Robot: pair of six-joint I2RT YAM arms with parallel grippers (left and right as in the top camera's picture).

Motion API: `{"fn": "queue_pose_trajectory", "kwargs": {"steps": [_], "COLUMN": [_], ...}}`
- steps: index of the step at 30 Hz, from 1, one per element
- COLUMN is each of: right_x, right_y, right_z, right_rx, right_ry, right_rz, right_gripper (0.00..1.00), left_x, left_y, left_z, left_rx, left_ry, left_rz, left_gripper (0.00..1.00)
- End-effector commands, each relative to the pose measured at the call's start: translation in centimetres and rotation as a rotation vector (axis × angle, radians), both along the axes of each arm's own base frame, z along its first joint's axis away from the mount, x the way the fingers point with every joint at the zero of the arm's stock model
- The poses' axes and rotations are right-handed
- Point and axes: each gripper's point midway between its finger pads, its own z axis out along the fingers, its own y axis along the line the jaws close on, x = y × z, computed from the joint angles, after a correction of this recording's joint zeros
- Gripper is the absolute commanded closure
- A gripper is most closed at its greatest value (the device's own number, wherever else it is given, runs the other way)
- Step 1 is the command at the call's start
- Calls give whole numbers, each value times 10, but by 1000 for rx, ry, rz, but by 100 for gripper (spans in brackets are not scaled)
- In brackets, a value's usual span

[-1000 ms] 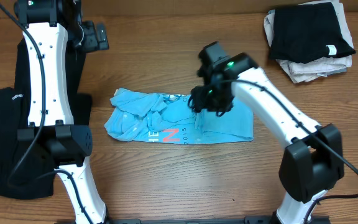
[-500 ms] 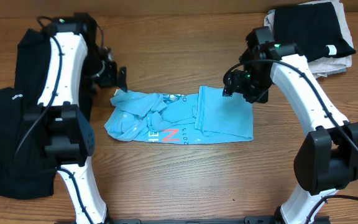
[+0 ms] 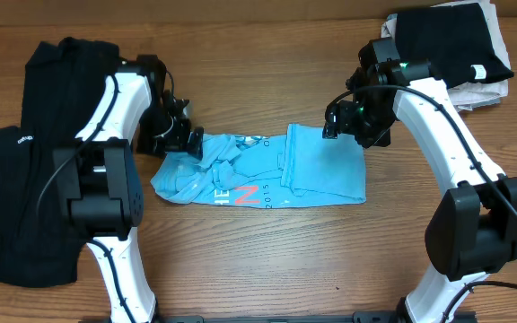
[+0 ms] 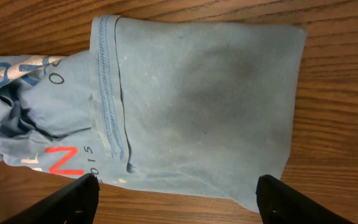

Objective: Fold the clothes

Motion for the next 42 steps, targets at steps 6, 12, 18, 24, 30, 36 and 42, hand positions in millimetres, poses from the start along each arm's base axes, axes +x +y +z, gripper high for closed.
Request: {"fn": "queue_pose_trajectory", "kwargs": {"steps": [6,12,18,24,30,36,42], "right_x": [7,7,10,11,11,11,5], "right_y": [-1,-1,-1,-1,1,9,24], "right_z": [17,17,18,18,18,12,4], "right_rx": [4,4,7,7,8,15,19], "right_ry": [-61,-62,-75,-78,-77,-74,-46], "right_rz": [4,4,3,3,-2,-15,4], "right_gripper": [13,13,13,13,31,60,95], "left_x": [-25,-36,-49,-49,-36,-5,23], "left_y": [0,-4,-15,-9,7,31,43], "left_z": [-39,-59,-68,-71,-61,-23,40], "left_rx": [-6,-16,-10,92,169,259,268], "left_ry": [25,24,48,65,58,6,-52], "left_rz": [-84,-88,-123,-24,86,151,161], "left_gripper": [0,0,26,54,96,96,96]}}
